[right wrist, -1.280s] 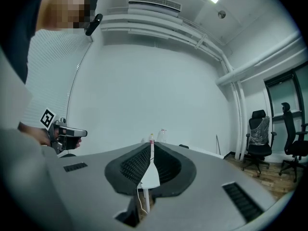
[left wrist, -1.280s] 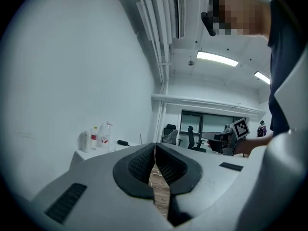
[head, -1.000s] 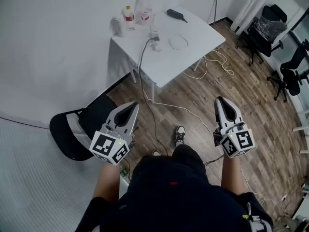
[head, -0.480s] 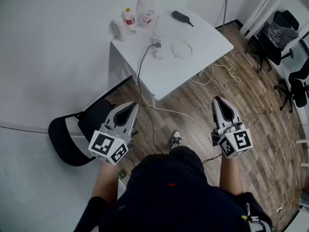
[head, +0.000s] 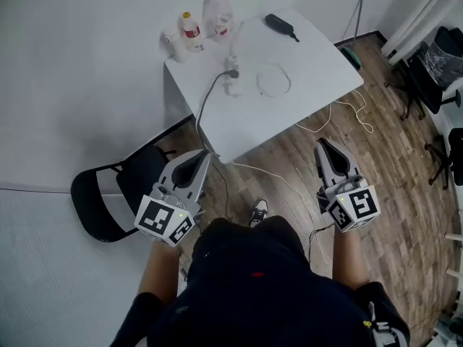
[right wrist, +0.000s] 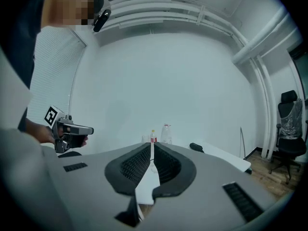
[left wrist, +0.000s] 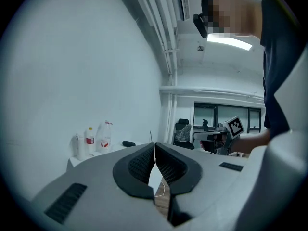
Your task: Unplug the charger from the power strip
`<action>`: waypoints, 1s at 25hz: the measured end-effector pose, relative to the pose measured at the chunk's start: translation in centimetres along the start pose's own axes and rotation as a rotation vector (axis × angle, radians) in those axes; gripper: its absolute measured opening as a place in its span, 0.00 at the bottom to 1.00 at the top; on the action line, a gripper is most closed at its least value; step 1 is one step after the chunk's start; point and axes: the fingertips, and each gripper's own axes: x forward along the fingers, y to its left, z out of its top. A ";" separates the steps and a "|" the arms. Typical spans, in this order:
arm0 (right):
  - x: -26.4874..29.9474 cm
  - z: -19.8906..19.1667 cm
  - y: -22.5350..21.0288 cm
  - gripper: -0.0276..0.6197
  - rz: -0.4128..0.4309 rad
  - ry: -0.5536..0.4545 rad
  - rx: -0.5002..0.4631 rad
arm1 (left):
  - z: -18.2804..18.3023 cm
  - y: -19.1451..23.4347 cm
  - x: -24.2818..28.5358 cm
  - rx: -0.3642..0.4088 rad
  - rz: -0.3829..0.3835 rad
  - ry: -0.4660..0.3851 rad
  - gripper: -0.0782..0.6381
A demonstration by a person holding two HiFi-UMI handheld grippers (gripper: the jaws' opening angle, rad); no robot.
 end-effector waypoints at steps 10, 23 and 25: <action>3.8 -1.4 -2.3 0.10 0.075 0.005 0.034 | 0.4 1.9 3.4 -0.017 0.055 0.022 0.14; 12.8 -1.4 -3.2 0.10 -0.023 0.109 -0.078 | 0.2 11.8 10.6 -0.063 -0.082 0.017 0.14; 15.7 -1.3 -2.8 0.10 -0.028 0.135 -0.090 | -0.1 14.4 11.3 -0.080 -0.100 0.026 0.14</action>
